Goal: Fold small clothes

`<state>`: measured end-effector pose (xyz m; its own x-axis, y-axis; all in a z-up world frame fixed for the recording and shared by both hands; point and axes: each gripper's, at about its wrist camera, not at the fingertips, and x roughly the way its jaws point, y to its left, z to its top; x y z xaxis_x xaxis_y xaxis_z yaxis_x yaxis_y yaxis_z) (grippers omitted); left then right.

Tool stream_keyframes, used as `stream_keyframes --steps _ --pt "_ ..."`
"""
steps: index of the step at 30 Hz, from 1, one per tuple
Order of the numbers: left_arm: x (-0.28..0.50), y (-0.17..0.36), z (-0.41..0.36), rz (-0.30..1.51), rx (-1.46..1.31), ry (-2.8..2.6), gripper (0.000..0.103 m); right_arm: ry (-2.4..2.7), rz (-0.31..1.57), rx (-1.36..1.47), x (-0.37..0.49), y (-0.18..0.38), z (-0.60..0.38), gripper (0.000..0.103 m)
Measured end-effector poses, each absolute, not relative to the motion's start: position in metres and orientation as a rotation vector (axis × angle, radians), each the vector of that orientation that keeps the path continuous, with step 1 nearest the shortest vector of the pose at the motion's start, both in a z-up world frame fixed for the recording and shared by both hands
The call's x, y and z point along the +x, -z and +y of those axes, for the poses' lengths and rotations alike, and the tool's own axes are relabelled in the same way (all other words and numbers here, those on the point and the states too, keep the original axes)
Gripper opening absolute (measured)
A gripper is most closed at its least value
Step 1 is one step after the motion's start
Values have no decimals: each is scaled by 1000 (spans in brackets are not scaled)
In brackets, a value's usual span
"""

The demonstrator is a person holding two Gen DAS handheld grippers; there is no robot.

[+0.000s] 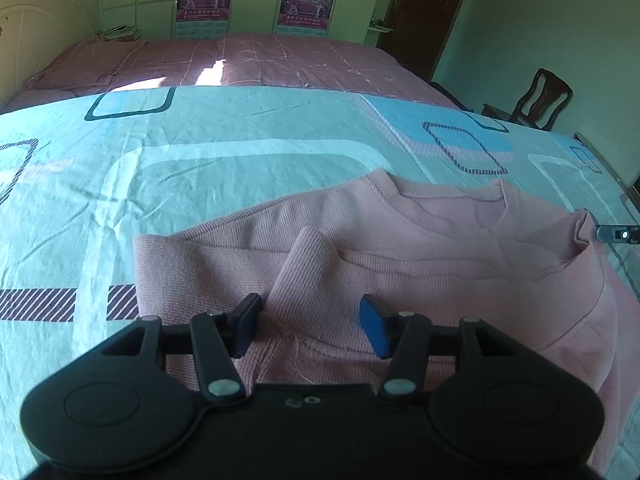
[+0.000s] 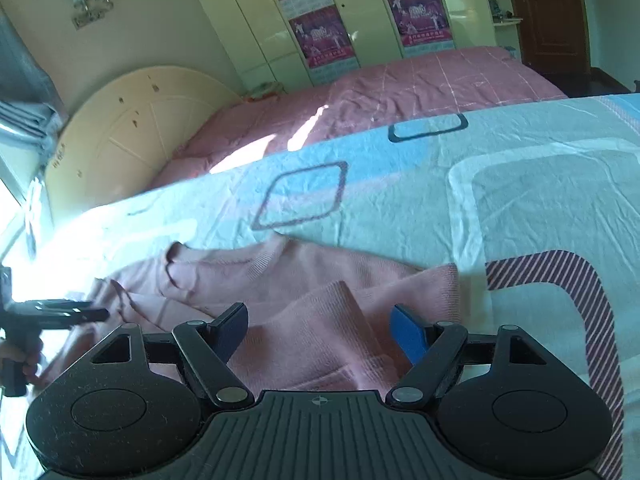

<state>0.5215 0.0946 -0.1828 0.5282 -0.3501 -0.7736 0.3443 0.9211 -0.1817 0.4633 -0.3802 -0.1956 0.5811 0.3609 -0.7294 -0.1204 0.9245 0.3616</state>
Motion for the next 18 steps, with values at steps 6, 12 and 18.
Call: stream_keyframes --steps 6,12,18 --pt "518 182 95 902 27 412 24 -300 964 252 470 216 -371 17" --pt "503 169 92 825 28 418 14 -313 884 230 455 196 -369 9" --pt "491 140 106 670 -79 346 14 -188 735 312 445 164 -392 7"
